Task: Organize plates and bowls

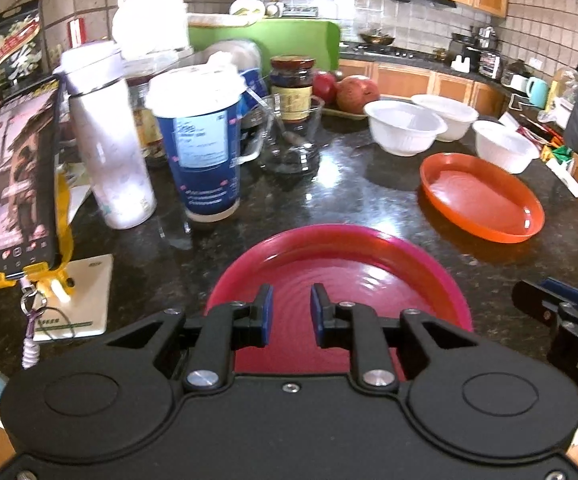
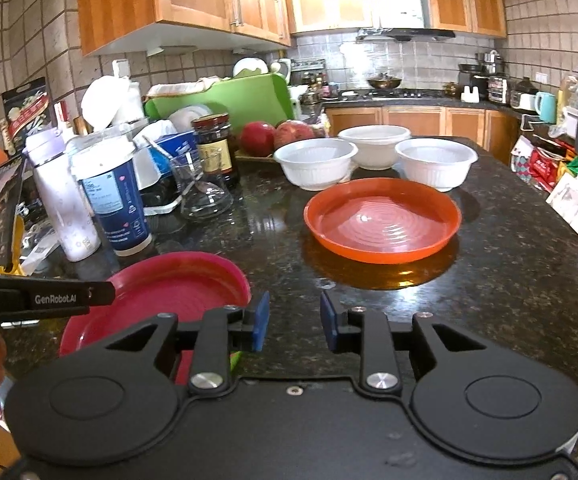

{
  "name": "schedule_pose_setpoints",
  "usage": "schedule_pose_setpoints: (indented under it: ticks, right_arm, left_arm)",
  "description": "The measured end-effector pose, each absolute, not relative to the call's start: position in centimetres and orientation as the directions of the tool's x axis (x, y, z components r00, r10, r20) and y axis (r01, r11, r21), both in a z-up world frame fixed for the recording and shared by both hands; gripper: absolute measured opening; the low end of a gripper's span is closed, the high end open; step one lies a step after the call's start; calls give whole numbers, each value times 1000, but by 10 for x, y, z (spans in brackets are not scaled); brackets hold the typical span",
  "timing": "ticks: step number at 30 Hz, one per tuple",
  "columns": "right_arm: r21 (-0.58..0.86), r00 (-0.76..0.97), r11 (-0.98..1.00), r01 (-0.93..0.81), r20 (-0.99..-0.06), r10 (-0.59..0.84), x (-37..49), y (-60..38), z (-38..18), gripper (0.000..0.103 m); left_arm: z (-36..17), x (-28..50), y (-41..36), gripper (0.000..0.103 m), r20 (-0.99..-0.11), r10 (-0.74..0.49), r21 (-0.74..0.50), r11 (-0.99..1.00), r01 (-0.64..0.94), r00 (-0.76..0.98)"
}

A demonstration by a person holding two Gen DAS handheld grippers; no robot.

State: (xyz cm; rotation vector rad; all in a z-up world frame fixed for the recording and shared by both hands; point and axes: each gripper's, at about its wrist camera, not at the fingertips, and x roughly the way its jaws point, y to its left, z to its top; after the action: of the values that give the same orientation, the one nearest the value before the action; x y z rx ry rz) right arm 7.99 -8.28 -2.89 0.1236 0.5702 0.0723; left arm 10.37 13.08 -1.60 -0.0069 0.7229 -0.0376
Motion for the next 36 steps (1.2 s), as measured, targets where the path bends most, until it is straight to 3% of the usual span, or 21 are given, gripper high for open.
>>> schedule_pose_setpoints:
  ticks: [7, 19, 28, 36]
  right_arm:
    - [163, 848, 985, 54, -529, 41, 78, -106, -29, 37]
    - [92, 847, 979, 184, -521, -110, 78, -138, -31, 37]
    - [51, 852, 969, 241, -488, -186, 79, -179, -21, 37]
    - [32, 858, 978, 205, -487, -164, 106, -232, -14, 37]
  left_arm:
    - [-13, 106, 114, 30, -668, -143, -73, 989, 128, 730]
    - [-12, 114, 91, 31, -658, -199, -61, 975, 212, 727]
    - [-12, 131, 71, 31, -656, -209, -91, 976, 199, 725]
    - [-11, 149, 36, 31, -674, -154, -100, 988, 118, 723]
